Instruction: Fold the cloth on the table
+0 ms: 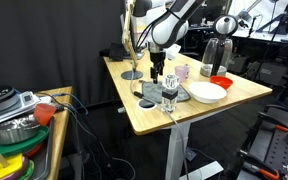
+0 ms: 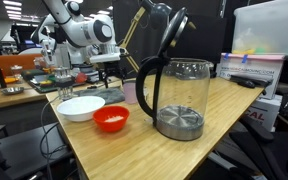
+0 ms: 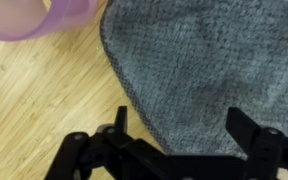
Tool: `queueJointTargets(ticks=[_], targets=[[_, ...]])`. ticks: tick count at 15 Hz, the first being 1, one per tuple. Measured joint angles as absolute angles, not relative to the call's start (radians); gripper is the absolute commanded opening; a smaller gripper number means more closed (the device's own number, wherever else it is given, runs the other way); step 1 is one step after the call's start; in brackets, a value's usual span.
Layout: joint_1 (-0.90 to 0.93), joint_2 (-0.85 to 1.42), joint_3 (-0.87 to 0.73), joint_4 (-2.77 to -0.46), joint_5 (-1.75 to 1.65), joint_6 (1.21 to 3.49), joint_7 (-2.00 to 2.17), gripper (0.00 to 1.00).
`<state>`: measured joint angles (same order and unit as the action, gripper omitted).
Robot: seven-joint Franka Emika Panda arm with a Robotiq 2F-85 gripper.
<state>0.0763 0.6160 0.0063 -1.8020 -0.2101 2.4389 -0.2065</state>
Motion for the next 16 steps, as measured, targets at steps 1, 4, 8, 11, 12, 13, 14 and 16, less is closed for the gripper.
queueJointTargets(ticks=[1,4,8,11,12,13,14,16], targets=[[0.071,0.632,0.006,-1.783,-0.211,2.439,-0.228,1.00],[0.042,0.667,0.012,-1.732,-0.207,2.436,-0.304,1.00],[-0.033,0.678,0.082,-1.695,-0.142,2.420,-0.463,1.00],[-0.075,0.681,0.136,-1.675,-0.091,2.371,-0.572,1.00],[-0.083,0.684,0.144,-1.670,-0.087,2.349,-0.598,1.00],[-0.086,0.688,0.146,-1.665,-0.086,2.329,-0.622,1.00],[-0.087,0.691,0.145,-1.661,-0.087,2.308,-0.644,1.00],[-0.088,0.696,0.140,-1.657,-0.091,2.286,-0.675,1.00]])
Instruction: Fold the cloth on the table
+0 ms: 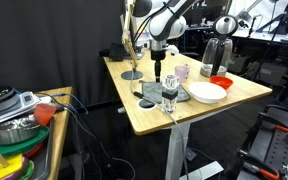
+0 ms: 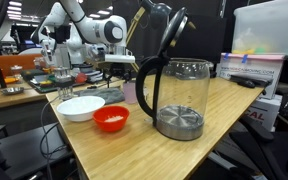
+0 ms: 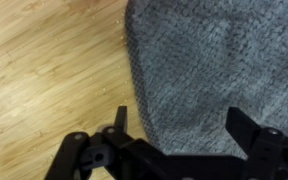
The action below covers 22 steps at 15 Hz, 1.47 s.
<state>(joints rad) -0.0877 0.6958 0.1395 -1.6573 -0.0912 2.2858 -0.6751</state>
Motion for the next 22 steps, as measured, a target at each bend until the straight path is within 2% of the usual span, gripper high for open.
queueJointTargets(ticks=[8,9,11,19,22], targets=[[-0.083,0.735,0.136,-1.629,-0.111,2.273,-0.704,0.98],[-0.083,0.739,0.136,-1.625,-0.111,2.273,-0.704,0.78],[-0.082,0.743,0.136,-1.617,-0.111,2.273,-0.704,0.68],[-0.082,0.747,0.136,-1.609,-0.110,2.272,-0.704,0.10],[-0.082,0.747,0.136,-1.607,-0.110,2.271,-0.704,0.00]])
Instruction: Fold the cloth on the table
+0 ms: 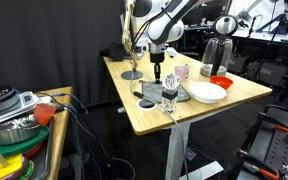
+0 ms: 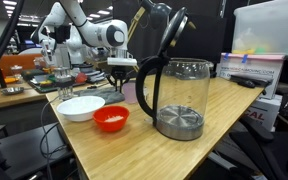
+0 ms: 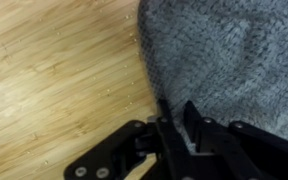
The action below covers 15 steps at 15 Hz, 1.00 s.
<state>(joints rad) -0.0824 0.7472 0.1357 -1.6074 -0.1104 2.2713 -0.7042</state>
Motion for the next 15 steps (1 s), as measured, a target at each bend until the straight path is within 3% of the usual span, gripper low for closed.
queueJointTargets(ticks=[15], targets=[[-0.010,0.620,0.109,-1.684,-0.181,2.310,-0.497,0.00]])
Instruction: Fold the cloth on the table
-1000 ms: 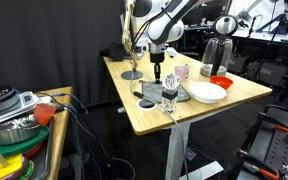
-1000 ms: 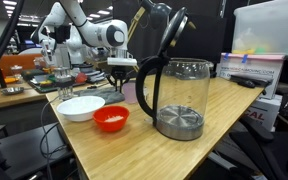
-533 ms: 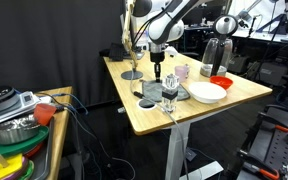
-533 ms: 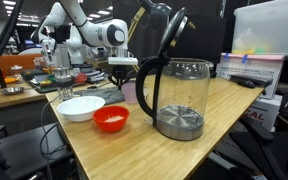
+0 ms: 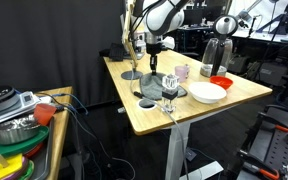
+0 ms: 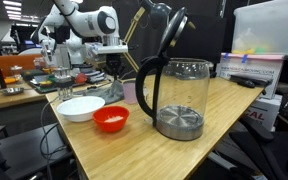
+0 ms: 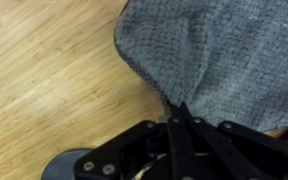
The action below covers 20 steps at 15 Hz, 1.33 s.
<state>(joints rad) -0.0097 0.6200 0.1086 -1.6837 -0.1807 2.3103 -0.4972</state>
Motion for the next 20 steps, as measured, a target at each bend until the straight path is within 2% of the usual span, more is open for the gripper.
queueJointTargets(ticks=[9,20], targets=[[0.080,0.479,0.021,-1.907,-0.259,2.261,-0.074,0.00],[0.165,0.431,0.026,-1.943,-0.308,2.194,0.085,0.00]])
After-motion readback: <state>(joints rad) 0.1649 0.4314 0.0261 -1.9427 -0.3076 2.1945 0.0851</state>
